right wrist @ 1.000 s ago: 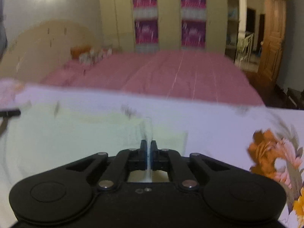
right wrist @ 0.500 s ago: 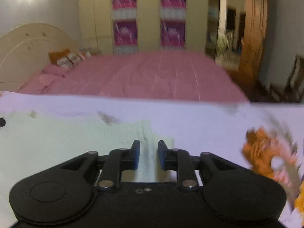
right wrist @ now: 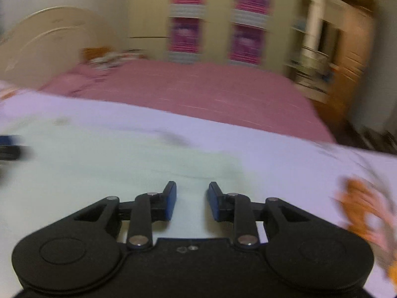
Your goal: Fold small clothes
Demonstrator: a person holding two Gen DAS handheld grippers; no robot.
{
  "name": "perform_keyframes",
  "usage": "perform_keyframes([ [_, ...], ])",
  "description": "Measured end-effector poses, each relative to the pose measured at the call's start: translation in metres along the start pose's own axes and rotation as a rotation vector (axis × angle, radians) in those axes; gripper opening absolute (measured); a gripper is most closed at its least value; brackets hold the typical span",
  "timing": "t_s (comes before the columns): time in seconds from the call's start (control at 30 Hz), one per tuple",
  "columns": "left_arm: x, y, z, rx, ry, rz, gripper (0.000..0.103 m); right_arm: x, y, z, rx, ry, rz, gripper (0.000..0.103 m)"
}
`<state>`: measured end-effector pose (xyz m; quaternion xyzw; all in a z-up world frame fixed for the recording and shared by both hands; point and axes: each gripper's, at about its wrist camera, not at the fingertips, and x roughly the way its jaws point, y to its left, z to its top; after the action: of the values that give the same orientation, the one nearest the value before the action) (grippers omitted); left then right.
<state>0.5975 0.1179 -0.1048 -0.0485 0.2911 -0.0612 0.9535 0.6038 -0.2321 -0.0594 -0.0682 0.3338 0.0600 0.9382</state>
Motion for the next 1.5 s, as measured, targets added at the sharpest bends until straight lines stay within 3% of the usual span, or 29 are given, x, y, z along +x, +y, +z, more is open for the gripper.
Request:
perform_keyframes([
  [0.07,0.001,0.000,0.001,0.005,0.003,0.004,0.066,0.000,-0.015,-0.002,0.034,0.018,-0.016,0.054],
  [0.13,-0.006,-0.013,0.002,0.044,-0.011,0.057,0.066,-0.008,-0.017,0.001,0.066,-0.003,-0.025,0.047],
  [0.17,-0.017,-0.023,0.003,0.066,-0.036,0.055,0.066,-0.020,-0.013,0.002,0.071,-0.053,-0.043,0.039],
  [0.2,-0.031,-0.033,0.001,0.087,-0.078,0.024,0.066,-0.033,-0.008,0.002,0.073,-0.089,-0.031,0.038],
  [0.27,-0.048,-0.055,-0.010,0.090,-0.095,-0.025,0.066,-0.057,0.008,-0.001,0.054,-0.129,0.079,0.037],
  [0.33,-0.054,-0.079,-0.024,0.101,-0.069,-0.076,0.066,-0.070,0.035,-0.011,-0.003,-0.115,0.185,0.036],
  [0.43,-0.052,-0.100,-0.044,0.125,-0.009,-0.080,0.066,-0.075,0.069,-0.029,-0.061,-0.070,0.262,0.035],
  [0.53,-0.056,-0.099,-0.057,0.155,-0.007,-0.046,0.066,-0.067,0.079,-0.044,-0.105,-0.008,0.215,0.035],
  [0.7,-0.084,-0.071,-0.055,0.140,-0.003,0.026,0.066,-0.070,0.046,-0.045,-0.041,0.013,0.101,0.036],
  [0.77,-0.101,-0.073,-0.055,0.112,-0.020,0.016,0.066,-0.083,0.047,-0.046,-0.024,0.007,0.103,0.036],
  [0.87,-0.123,-0.093,-0.067,0.108,-0.040,-0.023,0.066,-0.110,0.077,-0.054,-0.024,-0.041,0.193,0.033],
  [1.03,-0.126,-0.118,-0.100,0.109,0.032,-0.012,0.066,-0.133,0.119,-0.089,-0.065,0.000,0.268,0.033],
  [1.2,-0.138,-0.122,-0.106,0.085,0.023,0.013,0.066,-0.133,0.137,-0.099,-0.144,0.008,0.194,0.034],
  [1.33,-0.140,-0.118,-0.106,0.035,0.039,0.041,0.066,-0.136,0.144,-0.089,-0.117,0.016,0.198,0.030],
  [1.4,-0.140,-0.117,-0.109,0.057,0.040,0.044,0.066,-0.132,0.144,-0.093,-0.103,0.043,0.190,0.031],
  [1.5,-0.147,-0.100,-0.111,0.069,0.044,0.110,0.066,-0.138,0.129,-0.101,-0.113,0.034,0.145,0.031],
])
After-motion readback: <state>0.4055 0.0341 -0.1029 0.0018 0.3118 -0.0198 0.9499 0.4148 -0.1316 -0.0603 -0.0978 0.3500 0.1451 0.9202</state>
